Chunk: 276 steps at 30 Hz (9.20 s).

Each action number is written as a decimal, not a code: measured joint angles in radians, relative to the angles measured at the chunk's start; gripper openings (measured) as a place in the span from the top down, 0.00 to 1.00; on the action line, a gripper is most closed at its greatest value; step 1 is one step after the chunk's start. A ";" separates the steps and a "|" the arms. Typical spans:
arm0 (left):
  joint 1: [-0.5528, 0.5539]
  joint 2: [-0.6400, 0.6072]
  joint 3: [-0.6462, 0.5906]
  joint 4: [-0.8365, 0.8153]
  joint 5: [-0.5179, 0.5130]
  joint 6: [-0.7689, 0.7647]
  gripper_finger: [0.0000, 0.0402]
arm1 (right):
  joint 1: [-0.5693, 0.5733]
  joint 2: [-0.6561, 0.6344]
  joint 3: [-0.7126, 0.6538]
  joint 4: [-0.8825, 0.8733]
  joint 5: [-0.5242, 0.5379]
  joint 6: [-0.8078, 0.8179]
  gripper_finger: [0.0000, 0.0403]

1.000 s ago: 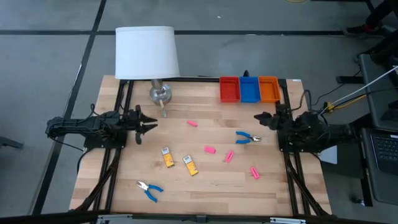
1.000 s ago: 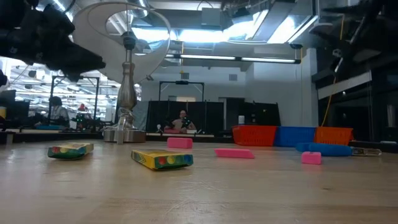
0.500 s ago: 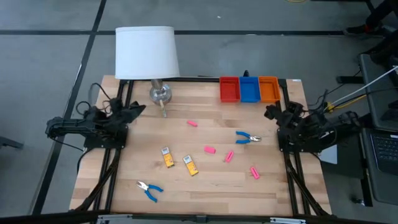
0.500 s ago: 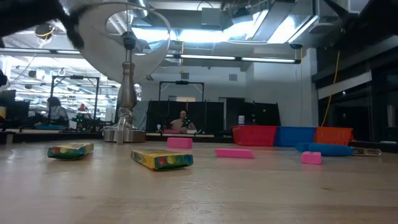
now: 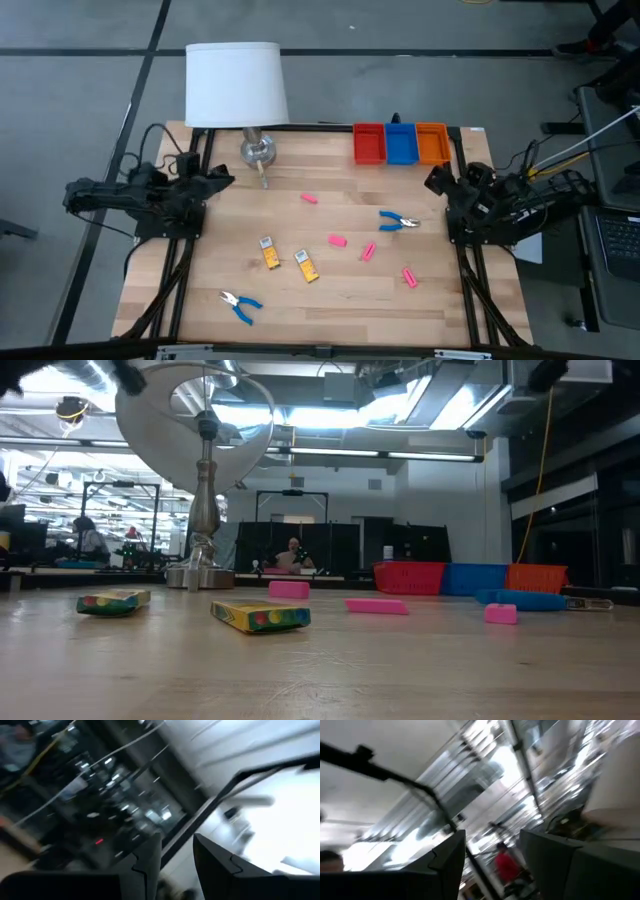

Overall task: Pick & Place School Supplies
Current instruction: Put the top crayon box into the orange bin

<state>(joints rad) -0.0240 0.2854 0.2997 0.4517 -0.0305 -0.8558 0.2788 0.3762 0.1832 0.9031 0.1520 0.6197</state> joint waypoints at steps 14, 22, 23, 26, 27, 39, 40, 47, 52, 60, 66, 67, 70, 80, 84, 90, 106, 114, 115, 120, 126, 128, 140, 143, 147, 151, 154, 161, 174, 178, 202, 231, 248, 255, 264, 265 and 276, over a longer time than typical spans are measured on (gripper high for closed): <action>-0.255 0.634 0.841 -0.948 -0.214 0.277 0.72 | 0.001 0.123 0.118 -0.008 -0.172 0.019 0.52; -0.505 0.912 1.076 -1.511 -0.181 0.200 0.70 | 0.001 0.163 0.121 -0.009 -0.163 0.024 0.52; -0.537 0.938 1.076 -1.558 -0.156 0.169 0.70 | 0.001 0.163 0.121 -0.007 -0.155 0.025 0.52; -0.644 1.009 1.064 -1.655 -0.086 0.080 0.68 | 0.011 0.163 0.121 -0.005 -0.122 0.030 0.52; -0.683 1.032 1.061 -1.680 -0.070 0.057 0.68 | 0.018 0.163 0.121 -0.006 -0.108 0.029 0.52; -0.867 1.147 0.954 -1.819 -0.545 -1.275 0.65 | 0.092 0.163 0.121 -0.005 0.055 0.014 0.52; -0.857 1.147 0.924 -1.800 -0.555 -1.331 0.64 | 0.097 0.163 0.121 -0.006 0.070 0.007 0.52; -0.622 1.148 0.692 -1.335 -0.526 -1.333 0.53 | 0.118 0.163 0.131 -0.013 0.129 -0.004 0.52; -0.407 1.142 0.627 -1.297 -0.605 -1.339 0.45 | 0.145 0.163 0.198 -0.085 0.120 -0.052 0.52; -0.143 1.013 0.589 -1.483 -0.653 -1.304 0.41 | 0.198 0.163 0.360 -0.396 0.117 -0.124 0.52; -0.004 1.004 0.589 -1.421 -0.571 -1.042 0.41 | 0.232 0.163 0.385 -0.461 0.133 -0.173 0.52; 0.010 1.022 0.589 -1.394 -0.557 -1.010 0.41 | 0.236 0.161 0.385 -0.465 0.141 -0.180 0.52; 0.052 1.061 0.589 -1.385 -0.555 -0.980 0.41 | 0.243 0.160 0.385 -0.469 0.151 -0.183 0.52; 0.131 1.159 0.589 -1.335 -0.548 -0.856 0.41 | 0.267 0.160 0.385 -0.470 0.185 -0.187 0.52; 0.148 1.199 0.589 -1.296 -0.552 -0.849 0.41 | 0.270 0.160 0.385 -0.470 0.199 -0.186 0.52; 0.187 1.253 0.589 -1.271 -0.552 -0.806 0.41 | 0.270 0.160 0.385 -0.468 0.208 -0.185 0.52; 0.243 1.355 0.589 -1.206 -0.527 -0.809 0.48 | 0.270 0.159 0.385 -0.462 0.225 -0.175 0.52; 0.246 1.366 0.589 -1.203 -0.550 -0.835 0.87 | 0.270 0.159 0.385 -0.462 0.233 -0.171 0.52; 0.238 1.358 0.589 -1.203 -0.552 -0.834 0.92 | 0.270 0.159 0.385 -0.462 0.233 -0.169 0.52; 0.131 1.261 0.589 -1.173 -0.505 -0.774 0.93 | 0.270 0.163 0.385 -0.451 0.233 -0.154 0.52; -0.154 1.078 0.587 -0.775 -0.504 -0.436 0.93 | 0.270 0.225 0.385 -0.455 0.191 -0.103 0.52; -0.235 1.041 0.588 -0.522 -0.481 -0.236 0.93 | 0.270 0.257 0.385 -0.458 0.187 -0.076 0.52; -0.214 1.113 0.634 -0.015 -0.404 0.010 0.93 | 0.183 0.489 0.386 -0.252 0.166 0.058 0.52; -0.207 1.168 0.643 0.102 -0.363 0.006 0.93 | 0.146 0.541 0.385 -0.247 0.165 0.111 0.49; -0.210 1.213 0.660 0.180 -0.324 -0.006 0.93 | 0.112 0.613 0.385 -0.213 0.146 0.157 0.41; -0.210 1.239 0.680 0.175 -0.305 -0.015 0.93 | 0.088 0.673 0.385 -0.121 0.123 0.163 0.35; -0.210 1.240 0.689 0.178 -0.287 -0.021 0.93 | 0.076 0.712 0.400 -0.112 0.117 0.177 0.34; -0.213 1.237 0.689 0.183 -0.267 -0.021 0.93 | 0.028 0.805 0.472 -0.109 0.085 0.177 0.37; -0.225 1.234 0.689 0.165 -0.266 -0.013 0.93 | 0.000 0.842 0.497 -0.144 0.061 0.185 0.40; -0.228 1.233 0.689 0.147 -0.270 -0.014 0.93 | 0.007 0.839 0.497 -0.152 0.072 0.184 0.40; -0.266 1.176 0.689 0.023 -0.389 -0.011 0.93 | -0.046 0.798 0.495 -0.253 0.068 0.161 0.40; -0.218 1.180 0.689 0.020 -0.318 0.005 0.93 | -0.131 0.962 0.627 -0.253 -0.067 0.150 0.48; -0.200 1.180 0.689 0.011 -0.250 0.054 0.85 | -0.133 0.961 0.627 -0.259 -0.089 0.108 0.91; -0.221 1.115 0.689 -0.096 -0.171 0.100 0.78 | -0.149 0.931 0.627 -0.269 -0.096 0.102 0.91; -0.417 0.940 0.689 -0.737 -0.433 -0.051 0.74 | -0.244 0.749 0.627 -0.860 0.037 0.158 0.91; -0.458 0.928 0.689 -0.806 -0.481 -0.102 0.74 | -0.255 0.714 0.627 -0.978 0.070 0.197 0.91; -0.680 0.930 0.689 -1.139 -0.827 -0.506 0.76 | -0.535 0.470 0.626 -1.788 0.262 0.408 0.91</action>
<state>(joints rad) -0.7040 1.2156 0.9886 -0.6874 -0.8573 -1.3617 -0.2564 0.8465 0.8093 -0.8849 0.4142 1.0279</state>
